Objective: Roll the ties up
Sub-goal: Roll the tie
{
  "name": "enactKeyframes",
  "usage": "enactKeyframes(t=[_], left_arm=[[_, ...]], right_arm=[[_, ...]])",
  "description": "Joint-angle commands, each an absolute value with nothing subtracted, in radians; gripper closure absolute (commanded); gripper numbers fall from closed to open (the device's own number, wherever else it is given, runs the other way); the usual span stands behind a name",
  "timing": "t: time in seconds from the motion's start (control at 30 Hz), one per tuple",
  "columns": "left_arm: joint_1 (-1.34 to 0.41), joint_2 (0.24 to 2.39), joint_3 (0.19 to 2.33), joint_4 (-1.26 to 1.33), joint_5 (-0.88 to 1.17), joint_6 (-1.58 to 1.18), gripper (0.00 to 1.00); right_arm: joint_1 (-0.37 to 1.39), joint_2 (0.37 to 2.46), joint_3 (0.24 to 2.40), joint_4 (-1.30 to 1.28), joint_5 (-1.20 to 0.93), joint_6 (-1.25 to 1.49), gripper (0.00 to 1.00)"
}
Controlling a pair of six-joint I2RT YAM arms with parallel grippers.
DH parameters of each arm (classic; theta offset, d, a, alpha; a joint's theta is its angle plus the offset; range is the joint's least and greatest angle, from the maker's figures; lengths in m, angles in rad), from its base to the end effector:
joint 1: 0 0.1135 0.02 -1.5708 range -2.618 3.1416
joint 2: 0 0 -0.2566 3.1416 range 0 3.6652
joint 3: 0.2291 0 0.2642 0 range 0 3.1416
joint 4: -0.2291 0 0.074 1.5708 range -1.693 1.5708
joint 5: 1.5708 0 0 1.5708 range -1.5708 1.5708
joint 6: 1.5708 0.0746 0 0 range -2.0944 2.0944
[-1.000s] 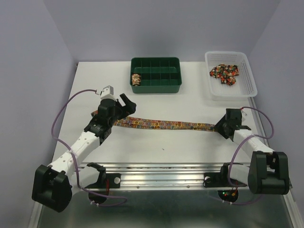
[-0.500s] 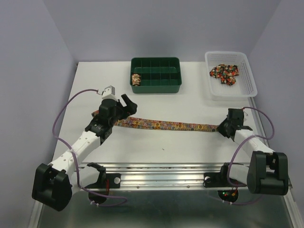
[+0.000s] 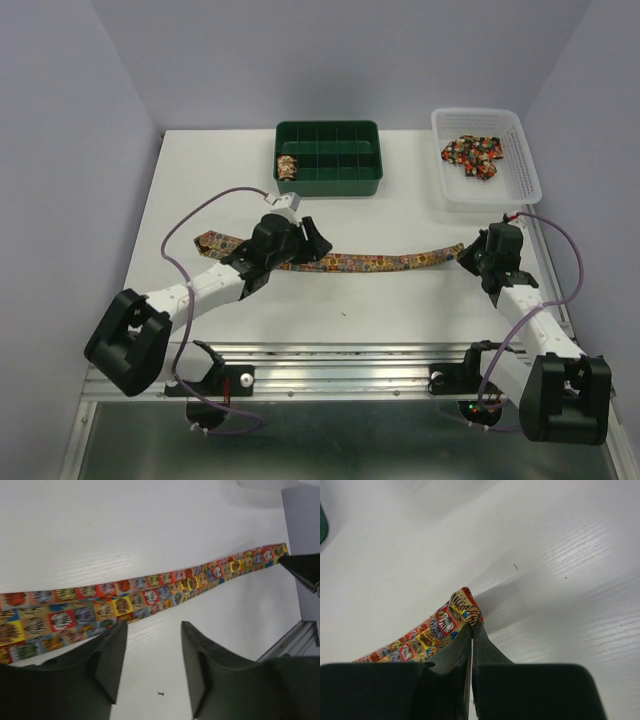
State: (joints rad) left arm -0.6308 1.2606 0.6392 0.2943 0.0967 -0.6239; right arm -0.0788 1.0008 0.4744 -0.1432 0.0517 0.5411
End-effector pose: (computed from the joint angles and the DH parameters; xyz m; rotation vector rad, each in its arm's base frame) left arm 0.2592 -0.1982 0.2092 0.0766 2.0089 -0.9240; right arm 0.2495 -0.0236 0.1600 0.7119 2.1306 0.1924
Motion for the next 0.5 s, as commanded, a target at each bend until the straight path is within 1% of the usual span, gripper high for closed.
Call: enactKeyframes(t=[0.0, 0.03, 0.1, 0.13, 0.17, 0.2, 0.27, 0.3, 0.37, 0.47], left_arm=[[-0.738, 1.426, 0.773, 0.416, 0.181, -0.629, 0.58], [-0.758, 1.463, 0.803, 0.420, 0.204, -0.624, 0.73], [-0.813, 1.537, 0.896, 0.446, 0.235, -0.607, 0.83], [-0.830, 1.605, 0.929, 0.449, 0.254, -0.601, 0.90], [-0.850, 1.636, 0.999, 0.449, 0.261, -0.592, 0.91], [-0.885, 1.704, 1.037, 0.456, 0.261, -0.577, 0.92], [-0.919, 1.770, 1.112, 0.453, 0.255, -0.558, 0.92], [-0.929, 1.805, 1.188, 0.443, 0.261, -0.552, 0.93], [-0.957, 1.899, 1.294, 0.419, 0.314, -0.542, 0.97], [-0.995, 2.000, 1.374, 0.405, 0.299, -0.529, 0.97]], right_arm=[[-0.064, 0.974, 0.457, -0.089, 0.075, 0.515, 0.99], [-0.064, 0.976, 0.459, -0.092, 0.075, 0.517, 0.99], [-0.063, 0.979, 0.460, -0.095, 0.075, 0.517, 0.99], [-0.061, 0.980, 0.460, -0.098, 0.077, 0.517, 0.99], [-0.061, 0.982, 0.462, -0.100, 0.071, 0.517, 0.99], [-0.061, 0.980, 0.459, -0.097, 0.074, 0.518, 0.99], [-0.061, 0.979, 0.457, -0.100, 0.069, 0.517, 0.99], [-0.061, 0.974, 0.459, -0.101, 0.072, 0.520, 0.99], [-0.060, 0.969, 0.457, -0.109, 0.084, 0.520, 0.99], [-0.060, 0.966, 0.457, -0.115, 0.086, 0.526, 0.99]])
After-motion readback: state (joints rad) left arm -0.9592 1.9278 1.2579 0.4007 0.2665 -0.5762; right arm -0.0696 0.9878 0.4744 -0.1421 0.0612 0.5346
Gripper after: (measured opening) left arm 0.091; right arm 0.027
